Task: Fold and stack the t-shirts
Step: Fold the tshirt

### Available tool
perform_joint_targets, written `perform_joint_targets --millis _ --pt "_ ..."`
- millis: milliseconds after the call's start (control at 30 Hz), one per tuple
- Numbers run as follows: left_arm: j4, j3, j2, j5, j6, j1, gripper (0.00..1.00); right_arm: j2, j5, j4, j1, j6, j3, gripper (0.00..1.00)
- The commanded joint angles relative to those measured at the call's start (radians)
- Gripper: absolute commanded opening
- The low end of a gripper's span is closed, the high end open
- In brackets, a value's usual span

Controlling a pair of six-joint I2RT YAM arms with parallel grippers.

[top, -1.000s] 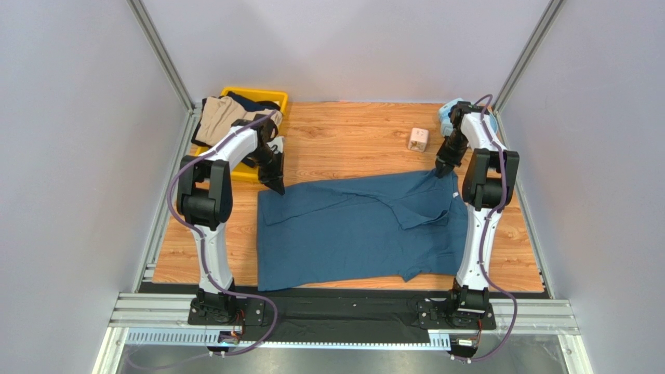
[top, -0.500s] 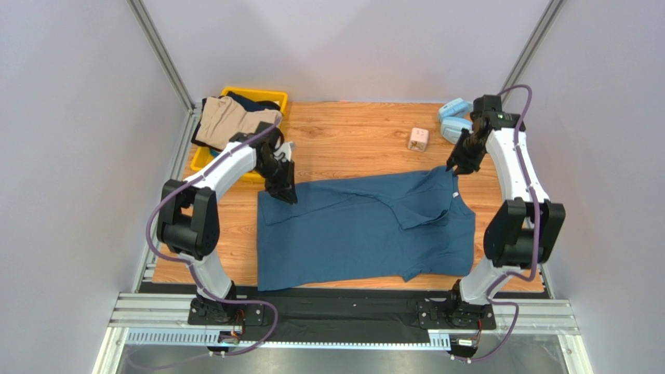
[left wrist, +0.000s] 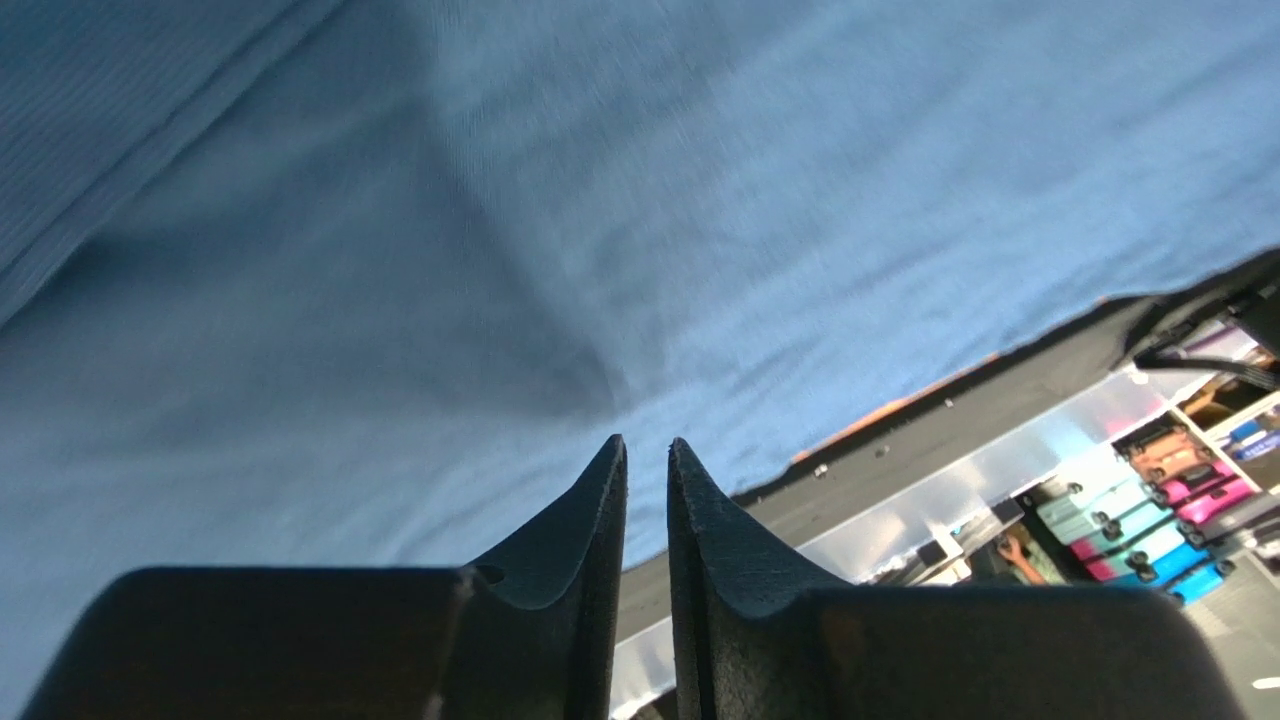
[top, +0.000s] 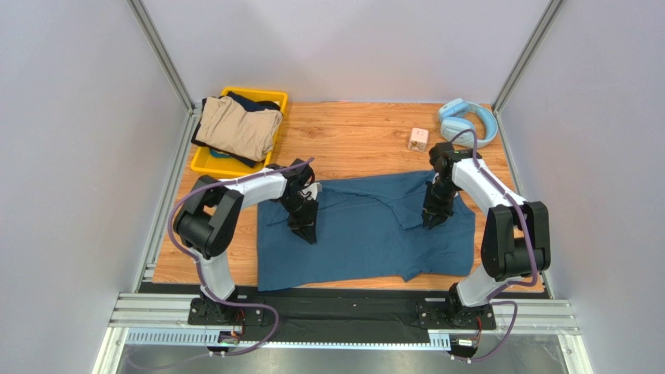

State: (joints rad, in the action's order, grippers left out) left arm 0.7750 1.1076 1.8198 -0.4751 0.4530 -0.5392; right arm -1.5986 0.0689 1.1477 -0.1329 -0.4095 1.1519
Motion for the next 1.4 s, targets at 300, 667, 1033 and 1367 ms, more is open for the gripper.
perform_joint_targets --millis 300,667,1033,1367 --pt "-0.037 0.147 0.160 -0.005 0.072 -0.021 0.00 -0.325 0.012 -0.160 -0.089 -0.038 0.003 0.04" --pt "0.115 0.383 0.268 0.058 0.001 0.041 0.00 -0.566 -0.011 -0.062 -0.088 -0.040 0.405 0.03" --pt "0.322 0.583 0.345 0.072 -0.183 0.191 0.09 -0.666 -0.044 0.047 -0.033 -0.028 0.670 0.05" --pt "0.290 0.430 0.253 -0.023 -0.269 0.189 0.14 -0.604 -0.047 0.076 0.024 0.043 0.764 0.20"
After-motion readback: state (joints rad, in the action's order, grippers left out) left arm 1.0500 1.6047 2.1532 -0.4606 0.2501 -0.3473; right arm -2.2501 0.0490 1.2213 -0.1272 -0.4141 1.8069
